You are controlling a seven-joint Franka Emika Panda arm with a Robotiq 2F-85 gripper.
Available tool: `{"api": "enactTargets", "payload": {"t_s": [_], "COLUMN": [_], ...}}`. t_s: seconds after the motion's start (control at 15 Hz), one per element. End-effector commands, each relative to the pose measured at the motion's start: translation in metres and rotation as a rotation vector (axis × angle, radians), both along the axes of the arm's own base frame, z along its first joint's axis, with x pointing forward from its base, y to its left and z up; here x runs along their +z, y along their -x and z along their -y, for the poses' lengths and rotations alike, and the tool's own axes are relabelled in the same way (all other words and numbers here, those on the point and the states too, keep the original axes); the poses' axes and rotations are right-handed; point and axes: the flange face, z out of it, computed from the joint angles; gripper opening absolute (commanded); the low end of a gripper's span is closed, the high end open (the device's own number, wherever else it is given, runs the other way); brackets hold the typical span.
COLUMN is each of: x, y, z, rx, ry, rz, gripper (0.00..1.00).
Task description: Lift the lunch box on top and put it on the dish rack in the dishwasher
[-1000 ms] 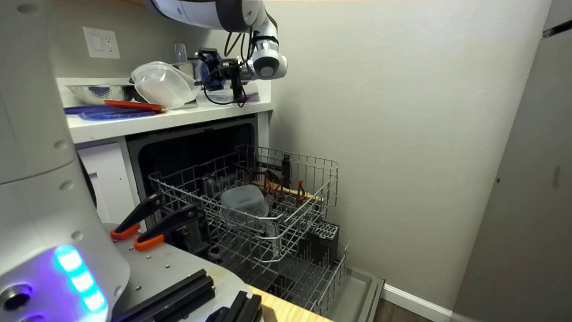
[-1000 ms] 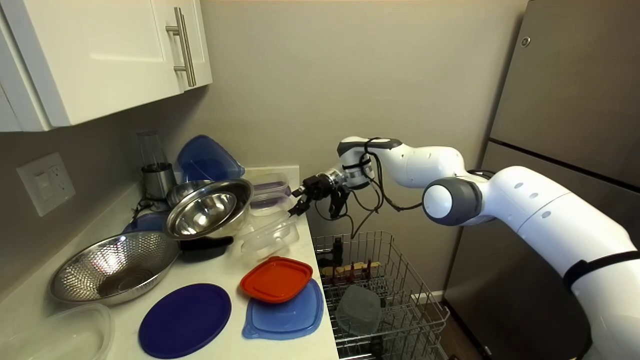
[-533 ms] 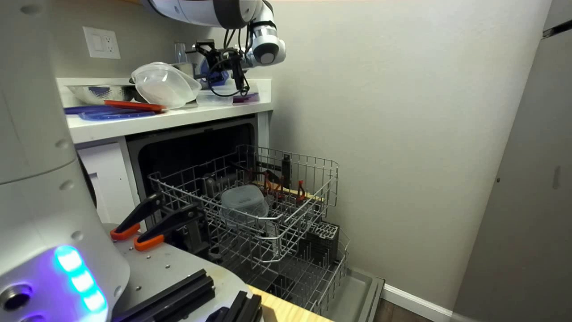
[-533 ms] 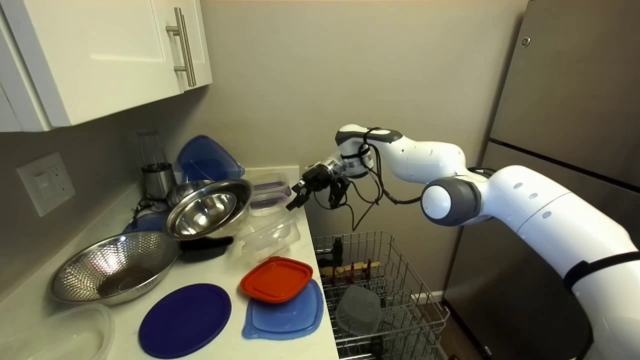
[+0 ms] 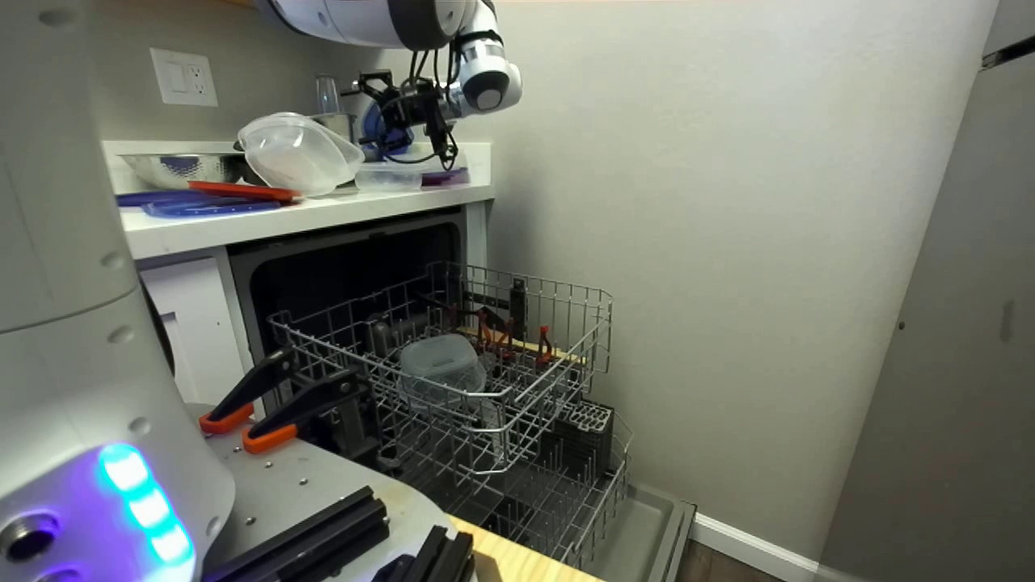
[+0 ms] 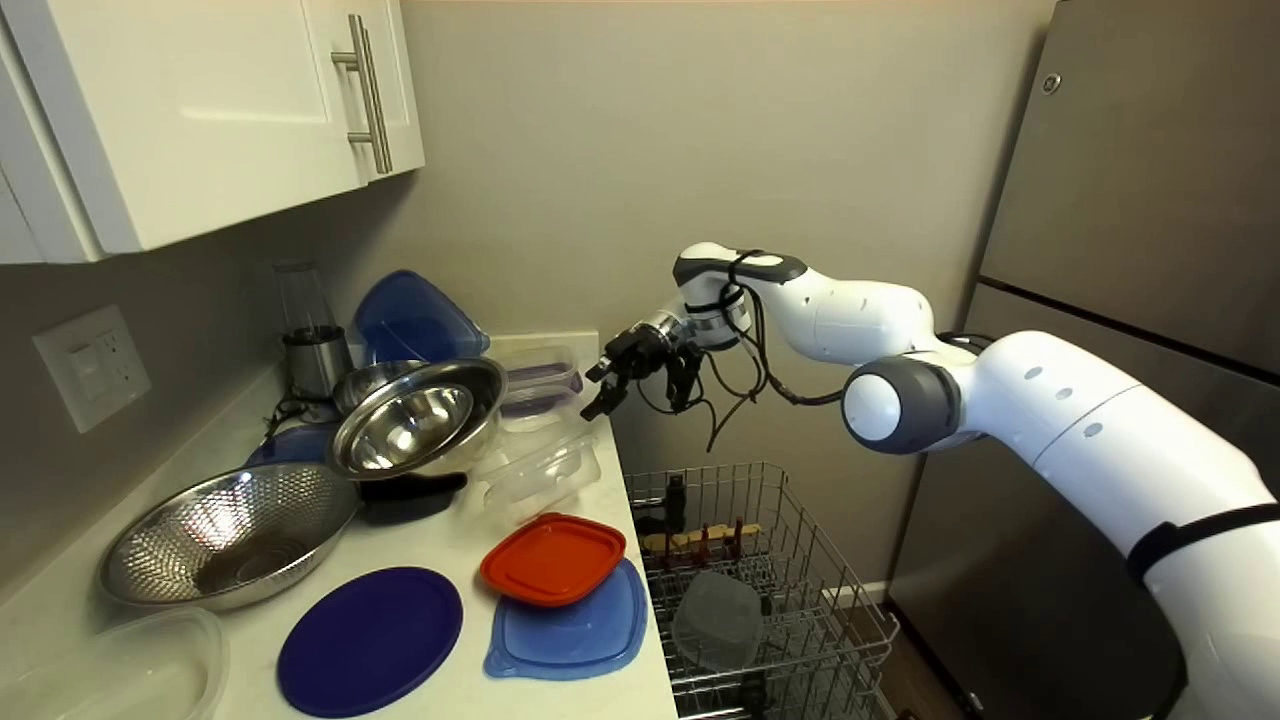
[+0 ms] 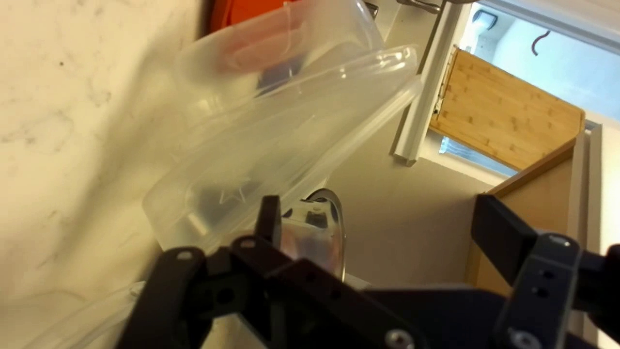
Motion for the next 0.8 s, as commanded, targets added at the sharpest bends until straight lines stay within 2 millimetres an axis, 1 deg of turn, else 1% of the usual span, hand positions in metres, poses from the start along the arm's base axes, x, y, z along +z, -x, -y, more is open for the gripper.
{"api": "enactTargets", "payload": {"t_s": [0.0, 0.2, 0.27, 0.47, 0.6, 0.73], "x": [0.004, 0.009, 0.012, 0.019, 0.027, 0.033], "y": [-0.003, -0.003, -0.01, -0.02, -0.025, -0.028], "z": [-0.008, -0.027, -0.035, -0.056, -0.063, -0.066], "rx": [-0.062, -0.122, -0.192, -0.346, -0.432, -0.482], "ry": [0.128, 0.174, 0.194, 0.26, 0.302, 0.347], "rz": [-0.074, -0.129, -0.133, -0.153, -0.148, -0.151], "gripper": [1.0, 1.0, 1.0, 1.0, 1.0, 1.0]}}
